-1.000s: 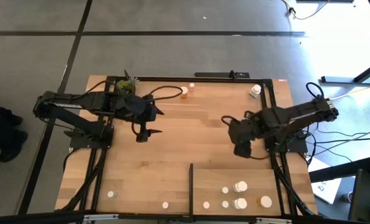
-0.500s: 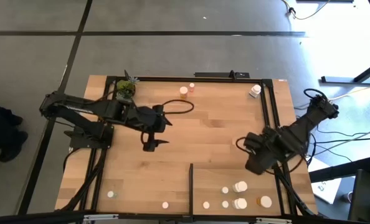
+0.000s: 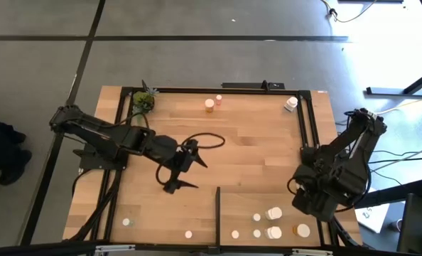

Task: Pick and place medicine bottles onto shelf by color
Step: Put the bottom orange pill bottle on the shelf aligned with the other orange pill bottle

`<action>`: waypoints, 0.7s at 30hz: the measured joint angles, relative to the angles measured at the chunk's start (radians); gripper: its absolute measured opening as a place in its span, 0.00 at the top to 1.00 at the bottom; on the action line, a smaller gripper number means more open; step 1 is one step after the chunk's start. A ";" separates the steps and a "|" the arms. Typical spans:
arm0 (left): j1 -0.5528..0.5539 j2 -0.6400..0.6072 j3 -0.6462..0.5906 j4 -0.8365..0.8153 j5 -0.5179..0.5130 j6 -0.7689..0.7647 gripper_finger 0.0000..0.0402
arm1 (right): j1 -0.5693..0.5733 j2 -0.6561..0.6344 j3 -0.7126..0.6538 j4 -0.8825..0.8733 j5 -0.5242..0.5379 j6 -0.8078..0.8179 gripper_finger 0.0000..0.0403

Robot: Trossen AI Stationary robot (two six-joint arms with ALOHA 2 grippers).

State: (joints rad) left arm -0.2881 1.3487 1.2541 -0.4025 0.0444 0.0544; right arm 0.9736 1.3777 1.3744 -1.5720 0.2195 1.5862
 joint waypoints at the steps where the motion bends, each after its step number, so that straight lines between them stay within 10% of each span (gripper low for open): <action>1: -0.010 0.001 0.000 0.008 0.000 0.000 0.15 | 0.012 0.000 -0.019 0.004 -0.006 0.016 0.47; 21: -0.053 0.006 0.000 0.044 -0.001 -0.021 0.15 | 0.101 0.001 -0.328 0.495 -0.083 0.117 0.46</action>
State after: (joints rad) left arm -0.3412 1.3548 1.2541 -0.3580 0.0433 0.0339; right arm 1.0750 1.3788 1.0462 -1.0773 0.1368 1.7027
